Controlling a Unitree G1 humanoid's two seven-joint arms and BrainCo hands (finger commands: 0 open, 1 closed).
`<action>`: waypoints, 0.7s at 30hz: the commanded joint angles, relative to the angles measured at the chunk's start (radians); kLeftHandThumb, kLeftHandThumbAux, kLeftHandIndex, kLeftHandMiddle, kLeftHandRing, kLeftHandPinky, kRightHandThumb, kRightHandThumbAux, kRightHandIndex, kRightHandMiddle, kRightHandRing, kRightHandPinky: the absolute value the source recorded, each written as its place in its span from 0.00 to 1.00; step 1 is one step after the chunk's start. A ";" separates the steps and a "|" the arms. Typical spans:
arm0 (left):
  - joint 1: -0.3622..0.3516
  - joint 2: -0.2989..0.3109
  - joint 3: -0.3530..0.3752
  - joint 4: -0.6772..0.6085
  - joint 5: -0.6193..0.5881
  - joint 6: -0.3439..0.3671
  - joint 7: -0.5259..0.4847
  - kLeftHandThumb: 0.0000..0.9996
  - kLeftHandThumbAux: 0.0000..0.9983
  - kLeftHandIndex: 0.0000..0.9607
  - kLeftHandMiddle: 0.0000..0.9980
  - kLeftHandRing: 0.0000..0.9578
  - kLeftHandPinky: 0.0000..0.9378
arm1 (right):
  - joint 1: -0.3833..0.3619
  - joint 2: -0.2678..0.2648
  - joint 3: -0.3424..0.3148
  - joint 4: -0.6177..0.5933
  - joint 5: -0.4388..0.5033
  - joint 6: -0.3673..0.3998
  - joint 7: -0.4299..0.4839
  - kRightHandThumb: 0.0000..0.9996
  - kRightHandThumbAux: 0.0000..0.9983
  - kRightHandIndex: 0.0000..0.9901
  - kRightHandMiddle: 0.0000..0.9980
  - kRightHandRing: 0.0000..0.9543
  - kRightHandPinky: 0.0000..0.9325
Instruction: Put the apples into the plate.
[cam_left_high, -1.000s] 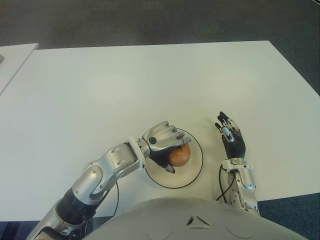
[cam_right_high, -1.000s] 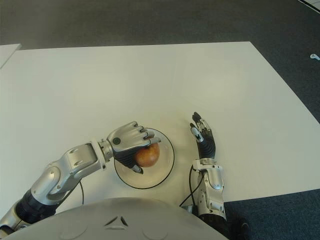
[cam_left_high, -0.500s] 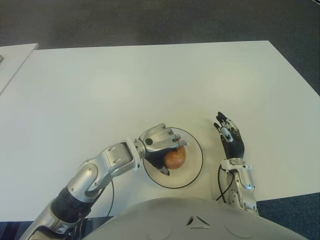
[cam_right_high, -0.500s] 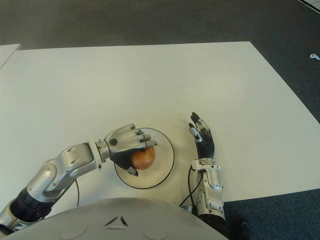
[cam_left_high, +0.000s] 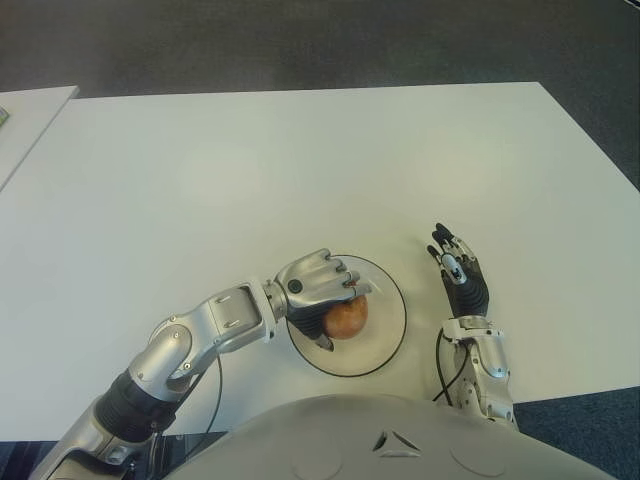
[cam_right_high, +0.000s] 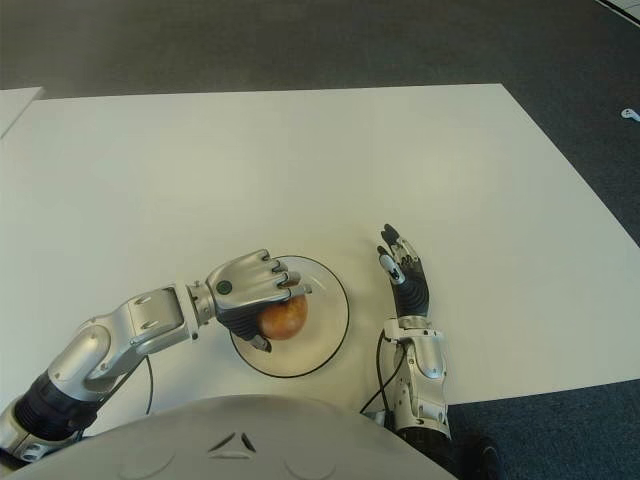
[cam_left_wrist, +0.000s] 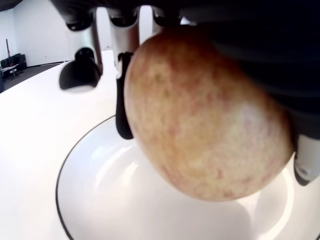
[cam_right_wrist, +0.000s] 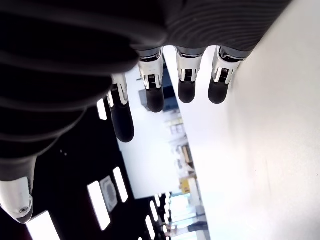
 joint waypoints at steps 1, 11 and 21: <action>-0.020 0.023 0.006 0.018 0.037 -0.030 0.047 0.72 0.69 0.45 0.84 0.91 0.93 | 0.017 0.007 -0.002 0.027 -0.009 0.029 -0.013 0.40 0.55 0.26 0.13 0.04 0.01; -0.047 0.045 -0.007 0.068 0.089 -0.078 0.115 0.72 0.70 0.45 0.84 0.91 0.92 | 0.021 0.004 0.001 0.022 -0.011 0.037 -0.014 0.38 0.54 0.26 0.12 0.02 0.02; -0.044 0.044 -0.003 0.075 0.099 -0.074 0.124 0.71 0.70 0.46 0.84 0.90 0.91 | 0.027 0.007 0.010 0.012 -0.011 0.040 -0.013 0.38 0.54 0.27 0.13 0.04 0.02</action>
